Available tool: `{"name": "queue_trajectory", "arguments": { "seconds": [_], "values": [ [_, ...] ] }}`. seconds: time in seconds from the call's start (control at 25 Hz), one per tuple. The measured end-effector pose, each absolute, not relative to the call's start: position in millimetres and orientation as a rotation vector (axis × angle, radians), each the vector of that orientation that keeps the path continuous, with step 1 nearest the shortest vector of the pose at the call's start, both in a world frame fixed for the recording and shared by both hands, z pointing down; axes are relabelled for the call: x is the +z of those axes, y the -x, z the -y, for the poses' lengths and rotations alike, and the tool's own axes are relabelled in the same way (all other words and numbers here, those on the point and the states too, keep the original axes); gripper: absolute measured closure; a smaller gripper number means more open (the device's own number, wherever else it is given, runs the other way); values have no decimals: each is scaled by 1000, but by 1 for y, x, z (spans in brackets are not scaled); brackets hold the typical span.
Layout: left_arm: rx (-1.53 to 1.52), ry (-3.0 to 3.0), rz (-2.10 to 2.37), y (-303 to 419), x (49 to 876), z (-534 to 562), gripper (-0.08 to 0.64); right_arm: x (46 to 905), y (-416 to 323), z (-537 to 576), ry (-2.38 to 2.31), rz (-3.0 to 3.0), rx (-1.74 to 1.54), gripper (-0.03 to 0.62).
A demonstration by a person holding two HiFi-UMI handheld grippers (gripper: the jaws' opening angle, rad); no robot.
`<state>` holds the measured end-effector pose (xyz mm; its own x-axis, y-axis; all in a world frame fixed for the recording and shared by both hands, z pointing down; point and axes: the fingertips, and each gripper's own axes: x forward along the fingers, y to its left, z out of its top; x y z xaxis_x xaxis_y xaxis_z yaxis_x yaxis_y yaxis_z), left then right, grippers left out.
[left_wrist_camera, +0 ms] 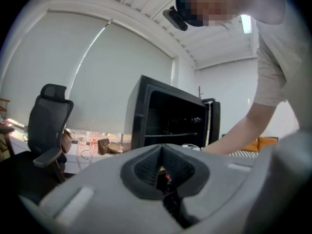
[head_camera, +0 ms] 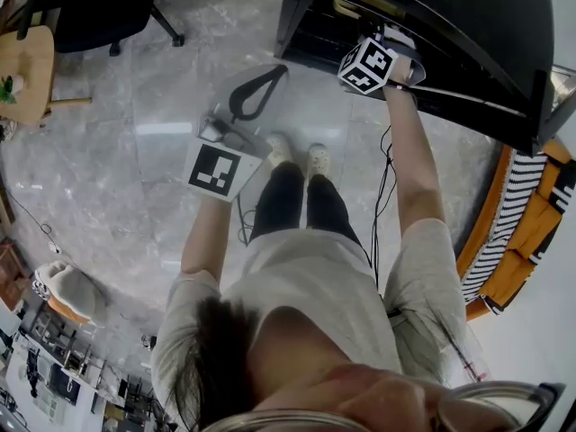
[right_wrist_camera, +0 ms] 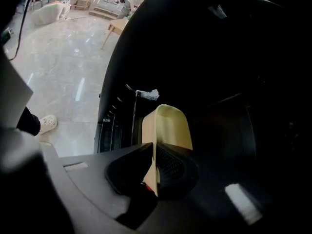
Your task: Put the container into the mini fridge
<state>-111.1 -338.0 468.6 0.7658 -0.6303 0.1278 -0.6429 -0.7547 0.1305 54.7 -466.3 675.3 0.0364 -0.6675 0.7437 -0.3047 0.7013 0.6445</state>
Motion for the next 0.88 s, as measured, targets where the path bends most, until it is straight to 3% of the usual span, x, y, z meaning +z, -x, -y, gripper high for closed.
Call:
{"name": "queue_trajectory", "arguments": {
  "seconds": [0.44,0.56,0.88],
  "values": [
    [102,-2810,997,118,465,336,558,659,-47,462,-942,1612,-291,558],
    [101,-2817,990,120,463,334,558,644,-45,457,-1034,1665,-254,596],
    [100,-2843,977,113,450,328,558,602,-29,423,-1223,1913,-77,597]
  ]
}}
